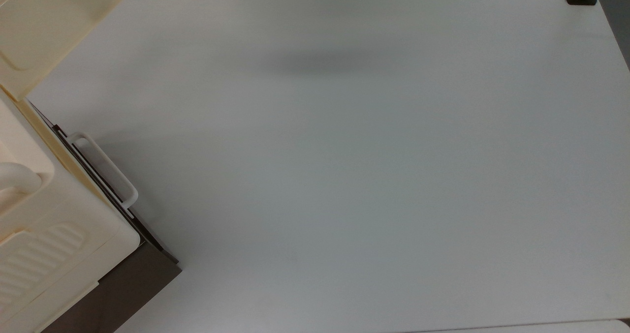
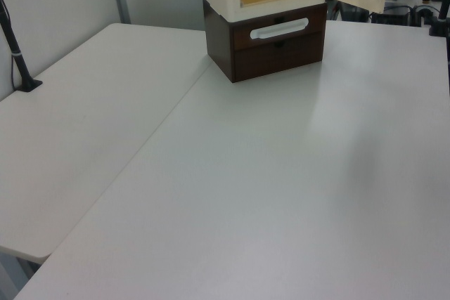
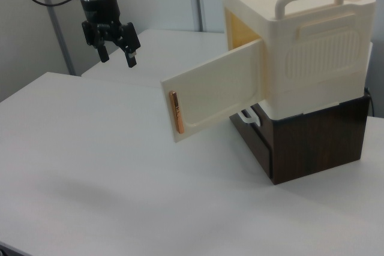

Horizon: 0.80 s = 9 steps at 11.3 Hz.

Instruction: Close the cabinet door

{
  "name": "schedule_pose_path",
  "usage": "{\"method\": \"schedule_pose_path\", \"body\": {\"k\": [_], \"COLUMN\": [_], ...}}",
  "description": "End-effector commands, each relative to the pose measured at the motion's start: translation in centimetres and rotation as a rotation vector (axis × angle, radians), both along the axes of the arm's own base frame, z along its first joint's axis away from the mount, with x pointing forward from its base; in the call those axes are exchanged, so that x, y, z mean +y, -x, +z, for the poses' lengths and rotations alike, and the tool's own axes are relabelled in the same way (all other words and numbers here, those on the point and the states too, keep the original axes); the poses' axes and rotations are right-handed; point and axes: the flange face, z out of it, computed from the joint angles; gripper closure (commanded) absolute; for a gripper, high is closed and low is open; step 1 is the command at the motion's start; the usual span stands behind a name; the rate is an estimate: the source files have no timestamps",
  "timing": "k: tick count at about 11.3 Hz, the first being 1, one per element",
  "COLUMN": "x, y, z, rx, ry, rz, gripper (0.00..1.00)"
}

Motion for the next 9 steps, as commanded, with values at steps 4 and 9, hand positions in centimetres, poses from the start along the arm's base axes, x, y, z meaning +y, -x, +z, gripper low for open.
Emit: {"method": "schedule_pose_path", "body": {"k": [4,9], "x": [-0.2,-1.1], "y": [1.3,1.4], "z": [0.2,1.2], "rx": [0.034,0.014], "ry": [0.005,-0.005], "rz": [0.019,0.089], "gripper": [0.0,1.0]}}
